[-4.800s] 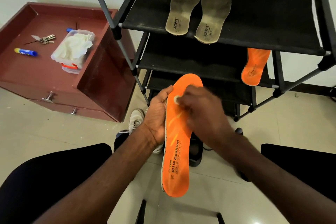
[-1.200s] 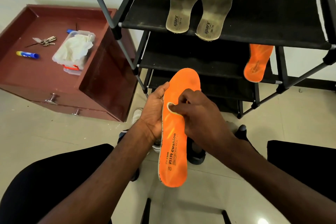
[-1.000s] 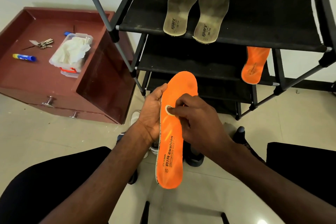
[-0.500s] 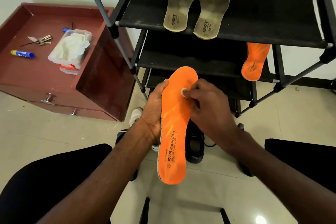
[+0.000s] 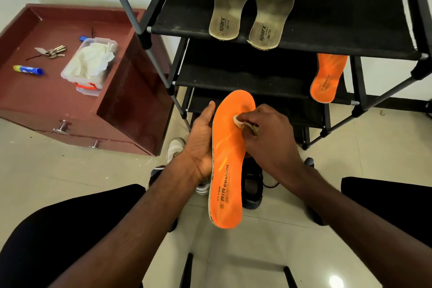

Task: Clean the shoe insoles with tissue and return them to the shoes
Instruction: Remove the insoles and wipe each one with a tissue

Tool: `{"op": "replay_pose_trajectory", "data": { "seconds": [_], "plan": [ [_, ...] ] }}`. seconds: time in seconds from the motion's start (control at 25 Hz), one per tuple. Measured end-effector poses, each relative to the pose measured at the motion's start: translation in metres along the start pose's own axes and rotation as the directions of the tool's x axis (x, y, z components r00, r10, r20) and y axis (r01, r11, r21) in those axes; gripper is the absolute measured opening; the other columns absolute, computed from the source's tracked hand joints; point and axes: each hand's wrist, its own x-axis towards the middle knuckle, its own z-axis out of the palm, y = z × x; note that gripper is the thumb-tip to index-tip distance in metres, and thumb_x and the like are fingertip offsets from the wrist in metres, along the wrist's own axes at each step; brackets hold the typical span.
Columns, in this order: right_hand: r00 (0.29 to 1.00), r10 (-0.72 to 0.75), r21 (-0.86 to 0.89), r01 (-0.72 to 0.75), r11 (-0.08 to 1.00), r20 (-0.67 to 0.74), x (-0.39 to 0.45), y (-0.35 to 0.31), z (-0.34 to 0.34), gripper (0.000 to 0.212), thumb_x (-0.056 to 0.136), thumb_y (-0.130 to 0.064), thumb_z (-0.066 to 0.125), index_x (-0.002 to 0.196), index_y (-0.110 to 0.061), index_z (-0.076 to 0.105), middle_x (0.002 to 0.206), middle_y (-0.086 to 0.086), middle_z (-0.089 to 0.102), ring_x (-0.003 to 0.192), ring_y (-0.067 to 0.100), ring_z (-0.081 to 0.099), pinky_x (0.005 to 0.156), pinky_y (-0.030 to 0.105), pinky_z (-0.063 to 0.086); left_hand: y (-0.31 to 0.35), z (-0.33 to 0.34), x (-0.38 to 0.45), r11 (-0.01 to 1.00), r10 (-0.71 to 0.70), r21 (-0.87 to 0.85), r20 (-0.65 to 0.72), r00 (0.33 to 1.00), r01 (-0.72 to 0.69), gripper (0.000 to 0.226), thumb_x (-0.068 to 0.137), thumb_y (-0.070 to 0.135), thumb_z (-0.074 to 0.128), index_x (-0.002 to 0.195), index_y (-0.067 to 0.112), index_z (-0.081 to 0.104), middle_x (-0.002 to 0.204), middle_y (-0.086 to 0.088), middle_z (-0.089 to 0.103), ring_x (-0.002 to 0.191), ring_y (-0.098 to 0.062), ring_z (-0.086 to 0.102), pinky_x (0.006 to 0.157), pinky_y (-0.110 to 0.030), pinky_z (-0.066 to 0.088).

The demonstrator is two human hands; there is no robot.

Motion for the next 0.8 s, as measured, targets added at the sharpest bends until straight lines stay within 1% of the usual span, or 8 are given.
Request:
{"op": "replay_pose_trajectory", "data": {
  "seconds": [0.12, 0.24, 0.36, 0.44, 0.52, 0.64, 0.72, 0.8],
  "plan": [
    [0.998, 0.037, -0.011, -0.037, 0.999, -0.057, 0.008, 0.005, -0.008, 0.036, 0.093, -0.009, 0.067, 0.128, -0.015, 0.072, 0.109, 0.002, 0.064, 0.093, 0.014, 0.060, 0.081, 0.026, 0.052, 0.000, 0.001, -0.007, 1.000, -0.017, 0.022, 0.053, 0.998, 0.016, 0.073, 0.101, 0.068, 0.042, 0.128, 0.006, 0.070, 0.110, -0.018, 0.075, 0.094, -0.032, 0.074, 0.086, -0.047, 0.063],
    [0.993, 0.049, -0.008, -0.050, 0.999, -0.106, 0.012, 0.006, -0.014, 0.036, 0.094, -0.012, 0.067, 0.130, -0.016, 0.071, 0.113, 0.003, 0.065, 0.097, 0.014, 0.062, 0.085, 0.026, 0.050, -0.006, 0.005, -0.009, 0.999, -0.024, 0.031, 0.119, 0.993, 0.021, 0.069, 0.102, 0.067, 0.043, 0.141, 0.014, 0.064, 0.127, -0.017, 0.070, 0.110, -0.032, 0.070, 0.102, -0.053, 0.055],
    [0.995, 0.039, -0.004, -0.039, 0.999, -0.090, 0.008, 0.004, -0.009, 0.033, 0.095, -0.013, 0.067, 0.128, -0.013, 0.072, 0.114, 0.005, 0.067, 0.097, 0.017, 0.065, 0.088, 0.033, 0.055, -0.009, 0.009, -0.005, 0.999, -0.014, 0.036, 0.095, 0.995, 0.010, 0.069, 0.104, 0.066, 0.037, 0.143, 0.015, 0.062, 0.117, -0.012, 0.075, 0.100, -0.026, 0.075, 0.091, -0.043, 0.062],
    [0.999, 0.001, 0.008, -0.001, 1.000, -0.053, 0.001, 0.000, -0.004, 0.029, 0.094, -0.012, 0.068, 0.122, -0.011, 0.075, 0.110, 0.006, 0.070, 0.094, 0.019, 0.067, 0.087, 0.040, 0.058, -0.009, 0.009, -0.004, 0.999, -0.007, 0.034, 0.066, 0.998, 0.005, 0.070, 0.104, 0.067, 0.035, 0.140, 0.013, 0.063, 0.114, -0.011, 0.076, 0.099, -0.025, 0.075, 0.094, -0.043, 0.058],
    [0.996, -0.088, 0.057, 0.087, 0.995, 0.021, -0.007, -0.006, 0.002, 0.026, 0.093, -0.012, 0.067, 0.118, -0.011, 0.077, 0.103, 0.005, 0.069, 0.089, 0.021, 0.067, 0.082, 0.043, 0.058, -0.009, 0.004, -0.002, 1.000, -0.005, -0.001, 0.042, 0.999, 0.005, 0.075, 0.103, 0.069, 0.035, 0.144, 0.011, 0.059, 0.130, -0.016, 0.071, 0.116, -0.030, 0.071, 0.107, -0.048, 0.051],
    [0.964, -0.230, 0.060, 0.224, 0.973, 0.131, -0.013, -0.013, 0.002, 0.028, 0.092, -0.012, 0.068, 0.120, -0.012, 0.076, 0.100, 0.002, 0.063, 0.086, 0.021, 0.063, 0.074, 0.042, 0.057, -0.010, -0.007, 0.006, 0.995, -0.016, -0.094, 0.132, 0.991, 0.029, 0.084, 0.103, 0.071, 0.036, 0.156, 0.006, 0.043, 0.157, -0.021, 0.048, 0.145, -0.037, 0.047, 0.125, -0.054, 0.030],
    [0.961, -0.255, -0.049, 0.261, 0.964, 0.109, -0.009, -0.009, -0.003, 0.031, 0.089, -0.009, 0.072, 0.120, -0.011, 0.076, 0.102, 0.005, 0.061, 0.089, 0.025, 0.061, 0.073, 0.042, 0.056, -0.010, -0.005, 0.005, 0.996, -0.001, -0.086, 0.079, 0.997, 0.008, 0.076, 0.105, 0.067, 0.035, 0.150, 0.008, 0.052, 0.143, -0.018, 0.062, 0.131, -0.033, 0.062, 0.116, -0.050, 0.044],
    [0.981, -0.193, -0.161, 0.194, 0.968, 0.025, 0.001, 0.001, -0.010, 0.034, 0.088, -0.007, 0.072, 0.122, -0.010, 0.074, 0.106, 0.009, 0.062, 0.094, 0.030, 0.061, 0.076, 0.046, 0.057, -0.007, 0.006, -0.002, 0.997, -0.002, -0.080, 0.041, 0.999, 0.006, 0.066, 0.106, 0.062, 0.036, 0.136, 0.011, 0.063, 0.111, -0.014, 0.077, 0.097, -0.027, 0.077, 0.089, -0.042, 0.063]
  ]
}}
